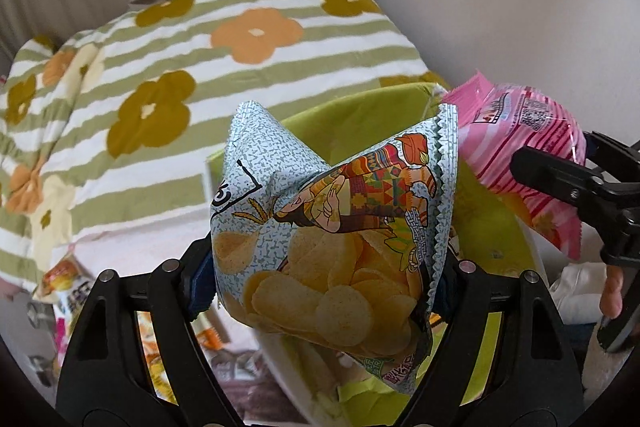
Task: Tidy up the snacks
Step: 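Carry both bags over the yellow box and release them inside, then move both tools back over the remaining snacks on the table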
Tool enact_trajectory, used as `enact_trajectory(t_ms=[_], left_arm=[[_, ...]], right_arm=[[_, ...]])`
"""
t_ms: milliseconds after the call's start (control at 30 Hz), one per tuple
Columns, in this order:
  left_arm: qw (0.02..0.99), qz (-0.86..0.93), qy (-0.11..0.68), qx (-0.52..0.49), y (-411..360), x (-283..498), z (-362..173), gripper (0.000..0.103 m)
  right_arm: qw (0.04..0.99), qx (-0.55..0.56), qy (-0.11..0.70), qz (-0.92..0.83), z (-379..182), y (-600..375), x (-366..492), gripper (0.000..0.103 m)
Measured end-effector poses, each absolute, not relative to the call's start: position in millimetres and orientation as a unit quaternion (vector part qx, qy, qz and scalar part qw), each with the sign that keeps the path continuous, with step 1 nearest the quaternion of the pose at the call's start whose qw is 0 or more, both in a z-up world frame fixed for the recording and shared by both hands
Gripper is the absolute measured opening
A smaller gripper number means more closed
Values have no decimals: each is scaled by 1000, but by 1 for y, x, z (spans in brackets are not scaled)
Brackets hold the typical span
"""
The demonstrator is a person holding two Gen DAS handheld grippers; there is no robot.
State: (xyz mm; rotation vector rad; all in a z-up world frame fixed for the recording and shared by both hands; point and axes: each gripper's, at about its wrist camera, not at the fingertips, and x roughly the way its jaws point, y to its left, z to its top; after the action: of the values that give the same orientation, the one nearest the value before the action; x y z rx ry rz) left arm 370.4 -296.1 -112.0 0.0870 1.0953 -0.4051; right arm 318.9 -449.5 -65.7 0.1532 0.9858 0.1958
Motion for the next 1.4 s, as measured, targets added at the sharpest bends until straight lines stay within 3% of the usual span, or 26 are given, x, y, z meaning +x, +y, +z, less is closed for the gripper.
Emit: enact_trajectory(t_ms=[200,1000,1100,1167,1400], left_arm=[[831,-187,519,75,-313,382,-119,102],[846,-146,512,22,-233,341,-106,102],[847,-138,512,19,-226,337,-106,102],[848,-135,512,17,-221,333,-105,102],[849,-123,514,5,-209,311,-106,102]], right_arm=[[872,94,475,77,-74,-461,322,78],[867,91,484,73,-91,-423,333,81],[873,103,468,90,-89,-414,333,89],[879,103,456,98,-85,-409,331,101],[883,90,445,115,-76,-402,312,101]])
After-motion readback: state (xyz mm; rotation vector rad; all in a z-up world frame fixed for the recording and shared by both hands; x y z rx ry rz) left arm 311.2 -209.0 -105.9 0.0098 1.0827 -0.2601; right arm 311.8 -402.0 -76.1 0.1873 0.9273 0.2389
